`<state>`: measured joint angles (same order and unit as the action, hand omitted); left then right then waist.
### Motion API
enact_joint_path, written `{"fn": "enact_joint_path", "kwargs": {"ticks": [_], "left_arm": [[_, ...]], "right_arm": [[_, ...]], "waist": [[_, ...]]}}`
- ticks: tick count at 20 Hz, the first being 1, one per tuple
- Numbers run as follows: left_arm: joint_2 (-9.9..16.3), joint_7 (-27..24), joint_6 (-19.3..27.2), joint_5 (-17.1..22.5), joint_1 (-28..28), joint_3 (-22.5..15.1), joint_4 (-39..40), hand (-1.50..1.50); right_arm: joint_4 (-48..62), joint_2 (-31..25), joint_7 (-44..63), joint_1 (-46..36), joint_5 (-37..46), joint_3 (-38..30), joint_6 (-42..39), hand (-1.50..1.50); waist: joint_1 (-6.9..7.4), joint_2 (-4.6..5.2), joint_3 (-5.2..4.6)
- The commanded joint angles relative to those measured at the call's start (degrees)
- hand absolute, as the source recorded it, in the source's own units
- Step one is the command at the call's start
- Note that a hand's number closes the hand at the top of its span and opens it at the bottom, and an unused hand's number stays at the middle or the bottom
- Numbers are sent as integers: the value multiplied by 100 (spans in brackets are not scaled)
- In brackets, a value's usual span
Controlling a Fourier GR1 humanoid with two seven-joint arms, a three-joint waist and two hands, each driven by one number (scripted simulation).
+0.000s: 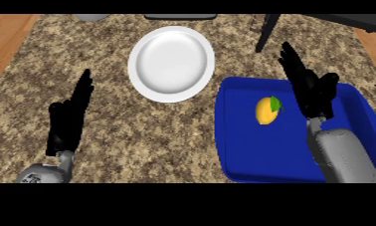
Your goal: Pick the lemon from the tray and place it in the plate
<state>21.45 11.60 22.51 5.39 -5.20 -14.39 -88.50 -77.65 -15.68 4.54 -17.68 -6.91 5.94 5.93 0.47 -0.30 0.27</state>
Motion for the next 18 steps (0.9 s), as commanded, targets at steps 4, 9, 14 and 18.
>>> {"fn": "enact_joint_path", "kwargs": {"ticks": [4, 9, 14, 18], "left_arm": [[287, -276, -601, 121, -858, 292, -450, 0], [282, -543, -863, 233, -918, 174, -625, 0], [390, -705, -1195, 612, -980, 537, -492, 0], [507, -740, -1432, 722, -1041, 784, -381, 0]], "right_arm": [[731, 891, -359, -1406, 878, 411, 877, 150], [1756, -540, 812, -1203, 3161, 1342, 1411, 150], [1880, 1517, 464, -927, 3121, 909, 4343, -150], [1629, 1548, -410, -714, 2604, 1214, 5112, -150]], "waist": [[146, 68, -26], [164, 92, -150], [92, 83, -22], [37, 55, -20]]}}
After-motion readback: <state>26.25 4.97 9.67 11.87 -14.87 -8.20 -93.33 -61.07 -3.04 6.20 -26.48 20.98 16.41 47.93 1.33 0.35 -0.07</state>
